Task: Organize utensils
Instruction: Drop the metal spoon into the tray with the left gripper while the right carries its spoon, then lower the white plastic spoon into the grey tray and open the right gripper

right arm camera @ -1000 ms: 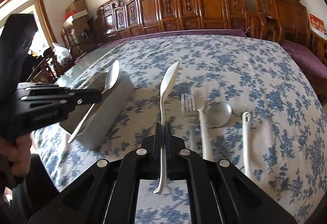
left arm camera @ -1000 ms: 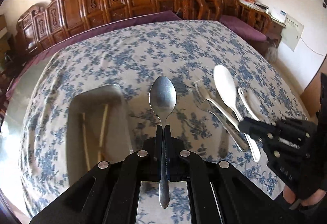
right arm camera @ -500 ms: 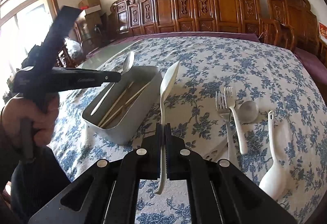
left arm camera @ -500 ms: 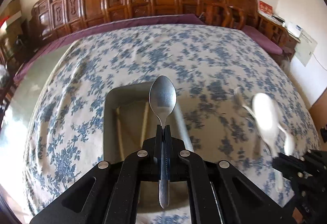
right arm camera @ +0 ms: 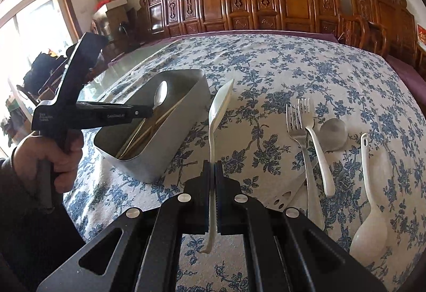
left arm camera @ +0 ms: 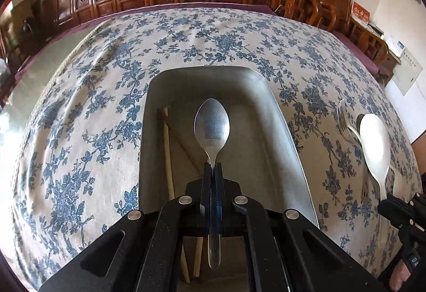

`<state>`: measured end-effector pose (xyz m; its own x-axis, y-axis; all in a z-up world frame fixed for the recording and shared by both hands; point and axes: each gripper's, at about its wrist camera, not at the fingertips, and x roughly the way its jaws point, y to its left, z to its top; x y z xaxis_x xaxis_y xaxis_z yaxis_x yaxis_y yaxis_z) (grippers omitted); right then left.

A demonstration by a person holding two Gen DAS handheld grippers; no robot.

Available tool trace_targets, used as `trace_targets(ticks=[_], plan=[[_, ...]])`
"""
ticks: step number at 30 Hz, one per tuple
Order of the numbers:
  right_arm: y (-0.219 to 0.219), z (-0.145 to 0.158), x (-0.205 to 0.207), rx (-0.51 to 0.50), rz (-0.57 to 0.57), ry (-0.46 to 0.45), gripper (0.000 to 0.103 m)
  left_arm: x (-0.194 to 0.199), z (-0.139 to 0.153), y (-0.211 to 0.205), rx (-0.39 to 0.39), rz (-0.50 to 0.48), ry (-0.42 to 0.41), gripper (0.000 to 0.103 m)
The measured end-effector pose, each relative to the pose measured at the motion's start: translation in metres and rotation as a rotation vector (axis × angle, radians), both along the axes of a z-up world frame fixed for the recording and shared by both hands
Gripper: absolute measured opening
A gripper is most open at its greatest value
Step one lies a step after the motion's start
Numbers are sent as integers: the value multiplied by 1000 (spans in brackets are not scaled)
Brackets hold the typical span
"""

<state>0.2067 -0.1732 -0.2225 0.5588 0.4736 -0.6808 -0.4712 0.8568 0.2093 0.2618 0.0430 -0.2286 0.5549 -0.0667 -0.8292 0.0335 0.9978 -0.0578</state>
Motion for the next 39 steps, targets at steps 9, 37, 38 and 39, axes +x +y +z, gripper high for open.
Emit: trace_targets(ticks=[9, 37, 38, 39], plan=[[9, 1, 7, -27, -17, -4, 4, 5, -7, 3, 5, -14, 26, 2], [140, 26, 62, 45, 82, 67, 5, -14, 55, 79, -5, 78, -132, 2], [144, 23, 63, 43, 82, 76, 5, -14, 55, 81, -7, 81, -131, 2], [147, 19, 64, 41, 81, 85, 5, -14, 56, 83, -9, 84, -133, 2]])
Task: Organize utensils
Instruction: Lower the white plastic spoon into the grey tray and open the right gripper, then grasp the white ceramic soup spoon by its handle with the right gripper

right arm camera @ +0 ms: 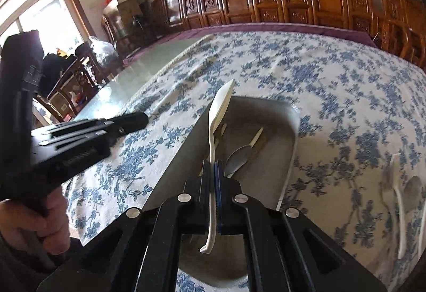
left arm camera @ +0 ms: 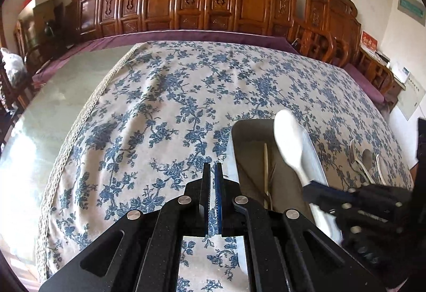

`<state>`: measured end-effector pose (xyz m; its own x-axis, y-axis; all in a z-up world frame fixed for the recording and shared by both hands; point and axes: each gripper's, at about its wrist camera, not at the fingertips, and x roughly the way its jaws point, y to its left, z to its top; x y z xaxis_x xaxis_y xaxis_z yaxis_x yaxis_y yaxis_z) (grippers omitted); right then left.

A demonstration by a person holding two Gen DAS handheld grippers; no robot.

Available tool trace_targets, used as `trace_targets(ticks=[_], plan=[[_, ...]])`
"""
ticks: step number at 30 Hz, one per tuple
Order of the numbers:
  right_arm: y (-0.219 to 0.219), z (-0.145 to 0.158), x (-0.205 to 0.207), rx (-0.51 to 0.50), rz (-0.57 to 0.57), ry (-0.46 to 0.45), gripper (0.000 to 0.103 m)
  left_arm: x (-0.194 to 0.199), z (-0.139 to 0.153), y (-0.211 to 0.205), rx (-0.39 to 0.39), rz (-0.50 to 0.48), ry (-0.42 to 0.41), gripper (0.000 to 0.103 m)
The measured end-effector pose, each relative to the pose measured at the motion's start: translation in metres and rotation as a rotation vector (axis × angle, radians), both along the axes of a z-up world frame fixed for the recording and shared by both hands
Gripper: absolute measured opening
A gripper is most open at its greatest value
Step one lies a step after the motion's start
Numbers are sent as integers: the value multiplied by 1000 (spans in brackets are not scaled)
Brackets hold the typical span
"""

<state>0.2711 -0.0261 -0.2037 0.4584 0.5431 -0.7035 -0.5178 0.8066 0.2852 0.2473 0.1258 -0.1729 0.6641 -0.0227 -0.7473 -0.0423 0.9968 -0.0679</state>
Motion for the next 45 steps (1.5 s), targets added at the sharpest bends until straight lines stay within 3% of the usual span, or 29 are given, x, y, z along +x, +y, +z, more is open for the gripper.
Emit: trace_targets(ticks=[8, 14, 26, 30, 34, 36, 39, 45], plan=[[11, -18, 13, 6, -9, 55, 5, -1, 1, 1, -1, 2, -3, 2], [7, -18, 14, 3, 7, 43, 8, -2, 1, -2, -8, -6, 1, 2], [-83, 25, -16, -29, -21, -110, 8, -6, 5, -42, -10, -72, -19, 3], [-120, 35, -25, -70, -61, -148, 8, -5, 5, -60, -3, -94, -24, 21], [-158, 37, -30, -105, -114, -165, 8, -4, 4, -76, -9, -113, -20, 30], [-176, 36, -30, -117, -145, -163, 8, -4, 4, -83, -15, -122, -25, 46], [-207, 31, -30, -146, -198, -159, 8, -6, 4, -95, -39, -142, -33, 59], [-253, 15, -24, -202, -289, -144, 10, -13, 2, -122, -35, -187, -45, 68]])
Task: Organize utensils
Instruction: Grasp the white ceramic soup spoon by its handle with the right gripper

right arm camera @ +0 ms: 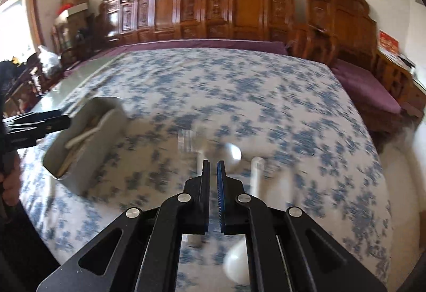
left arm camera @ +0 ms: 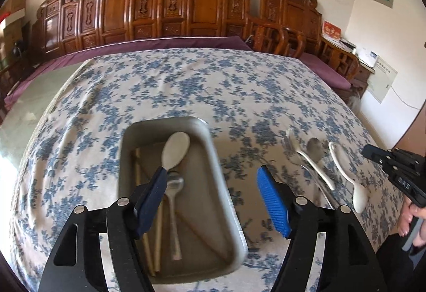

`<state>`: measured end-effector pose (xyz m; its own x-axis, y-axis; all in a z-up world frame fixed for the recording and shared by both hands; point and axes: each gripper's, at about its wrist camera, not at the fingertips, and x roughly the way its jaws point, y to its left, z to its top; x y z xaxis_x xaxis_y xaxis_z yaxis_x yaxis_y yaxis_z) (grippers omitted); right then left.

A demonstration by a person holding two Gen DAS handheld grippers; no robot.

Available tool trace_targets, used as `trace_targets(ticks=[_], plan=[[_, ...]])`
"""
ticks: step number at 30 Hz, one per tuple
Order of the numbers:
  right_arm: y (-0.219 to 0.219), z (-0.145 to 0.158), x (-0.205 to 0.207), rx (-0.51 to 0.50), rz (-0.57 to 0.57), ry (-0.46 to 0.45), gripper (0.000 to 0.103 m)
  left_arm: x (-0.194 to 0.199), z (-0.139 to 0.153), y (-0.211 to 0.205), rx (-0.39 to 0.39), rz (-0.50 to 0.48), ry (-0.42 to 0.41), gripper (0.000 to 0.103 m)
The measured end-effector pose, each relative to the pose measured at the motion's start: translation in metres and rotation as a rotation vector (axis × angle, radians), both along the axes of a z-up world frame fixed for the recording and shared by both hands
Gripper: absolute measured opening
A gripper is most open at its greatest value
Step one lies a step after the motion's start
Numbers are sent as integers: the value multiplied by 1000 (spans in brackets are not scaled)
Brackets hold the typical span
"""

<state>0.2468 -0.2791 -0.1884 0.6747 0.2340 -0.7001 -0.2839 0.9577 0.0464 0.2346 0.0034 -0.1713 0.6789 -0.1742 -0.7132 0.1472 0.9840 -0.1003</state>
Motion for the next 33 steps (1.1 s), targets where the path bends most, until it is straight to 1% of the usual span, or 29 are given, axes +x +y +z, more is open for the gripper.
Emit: trace_targets(ticks=[1, 3, 7, 10, 13, 14, 15, 16, 17, 20, 25, 27, 28, 31, 33], plan=[[-4, -3, 1, -5, -8, 3, 15, -1, -1, -5, 3, -7, 1, 68], [-14, -11, 4, -18, -33, 8, 20, -2, -3, -15, 15, -22, 3, 69], [-27, -33, 9, -16, -74, 47, 20, -6, -8, -31, 30, -53, 11, 69], [-35, -51, 13, 0, -95, 96, 20, -10, -11, -42, 43, -73, 13, 69], [-35, -60, 15, 5, -98, 126, 20, -13, -15, -51, 47, -95, 20, 69], [-35, -62, 16, 10, -95, 135, 22, -14, -16, -54, 50, -100, 22, 69], [-35, -65, 17, 12, -90, 145, 26, -15, -16, -57, 55, -106, 23, 69], [-34, -67, 17, 7, -87, 153, 28, -17, -17, -60, 60, -112, 22, 69], [-34, -70, 18, 0, -89, 164, 28, -19, -18, -63, 64, -117, 22, 69], [-31, -78, 20, -19, -88, 205, 28, -21, -20, -69, 72, -127, 26, 69], [-32, -80, 19, -30, -83, 213, 27, -25, -24, -76, 79, -132, 35, 69], [-33, -80, 18, -43, -89, 212, 14, -26, -25, -79, 81, -132, 43, 69], [-35, -80, 19, -40, -88, 214, 11, -26, -26, -81, 83, -132, 45, 69], [-40, -80, 21, -23, -97, 211, 11, -27, -26, -86, 94, -128, 48, 69], [-42, -75, 24, -19, -105, 185, 11, -25, -28, -90, 100, -128, 58, 69]])
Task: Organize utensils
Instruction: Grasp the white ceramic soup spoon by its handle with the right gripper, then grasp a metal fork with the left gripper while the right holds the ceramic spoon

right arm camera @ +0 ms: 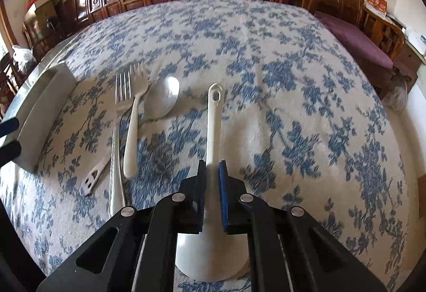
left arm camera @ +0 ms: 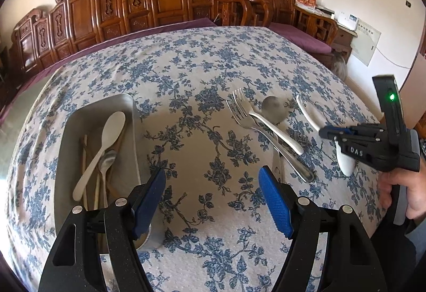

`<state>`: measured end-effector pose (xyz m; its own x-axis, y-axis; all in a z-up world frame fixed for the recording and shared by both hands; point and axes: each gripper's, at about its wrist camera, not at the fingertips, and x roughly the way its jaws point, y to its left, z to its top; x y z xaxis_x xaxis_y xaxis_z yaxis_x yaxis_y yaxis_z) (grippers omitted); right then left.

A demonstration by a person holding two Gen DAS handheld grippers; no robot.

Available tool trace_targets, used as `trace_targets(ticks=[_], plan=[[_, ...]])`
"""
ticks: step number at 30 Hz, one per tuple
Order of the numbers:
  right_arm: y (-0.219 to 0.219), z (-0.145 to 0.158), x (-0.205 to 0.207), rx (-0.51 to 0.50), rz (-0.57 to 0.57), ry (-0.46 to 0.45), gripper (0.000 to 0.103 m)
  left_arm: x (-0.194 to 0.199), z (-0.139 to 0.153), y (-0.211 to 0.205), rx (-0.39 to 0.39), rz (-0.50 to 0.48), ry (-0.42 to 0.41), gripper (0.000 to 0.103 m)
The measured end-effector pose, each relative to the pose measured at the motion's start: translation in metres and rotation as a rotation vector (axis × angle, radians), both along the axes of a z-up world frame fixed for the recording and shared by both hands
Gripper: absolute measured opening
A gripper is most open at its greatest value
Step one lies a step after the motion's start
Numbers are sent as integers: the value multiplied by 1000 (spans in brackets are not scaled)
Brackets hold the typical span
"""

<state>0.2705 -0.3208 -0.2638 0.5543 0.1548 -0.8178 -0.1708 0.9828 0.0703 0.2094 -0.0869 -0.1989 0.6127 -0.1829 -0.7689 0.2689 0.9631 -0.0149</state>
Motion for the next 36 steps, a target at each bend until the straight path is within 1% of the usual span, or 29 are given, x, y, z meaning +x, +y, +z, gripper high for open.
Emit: trace_targets(ticks=[5, 8, 13, 17, 22, 25, 27, 29, 32, 33, 35, 36], plan=[[-2, 6, 8, 16, -10, -39, 11, 8, -4, -16, 36, -9, 14, 69], [0, 6, 11, 14, 0, -44, 11, 17, -8, -28, 45, -10, 25, 69], [-3, 9, 12, 52, 1, -52, 11, 37, -18, -49, 52, -12, 50, 69], [-14, 11, 12, 91, -28, -58, 11, 52, -28, -64, 48, -20, 86, 59], [-21, 13, 11, 107, -34, -62, 11, 69, -40, -83, 25, -28, 129, 56], [-26, 15, 11, 132, -45, -69, 11, 76, -46, -91, 28, -22, 139, 48], [-28, 16, 11, 142, -48, -70, 11, 81, -50, -93, 29, -12, 155, 40], [-27, 16, 11, 146, -45, -70, 11, 85, -54, -92, 15, 5, 171, 34], [-23, 17, 11, 150, -37, -72, 11, 88, -55, -88, 4, 27, 169, 31], [-23, 17, 11, 151, -36, -73, 11, 90, -56, -87, 1, 32, 178, 28], [-21, 18, 11, 153, -33, -74, 11, 93, -57, -88, 20, 43, 182, 23], [-21, 18, 11, 154, -33, -74, 11, 94, -57, -90, 40, 48, 182, 23]])
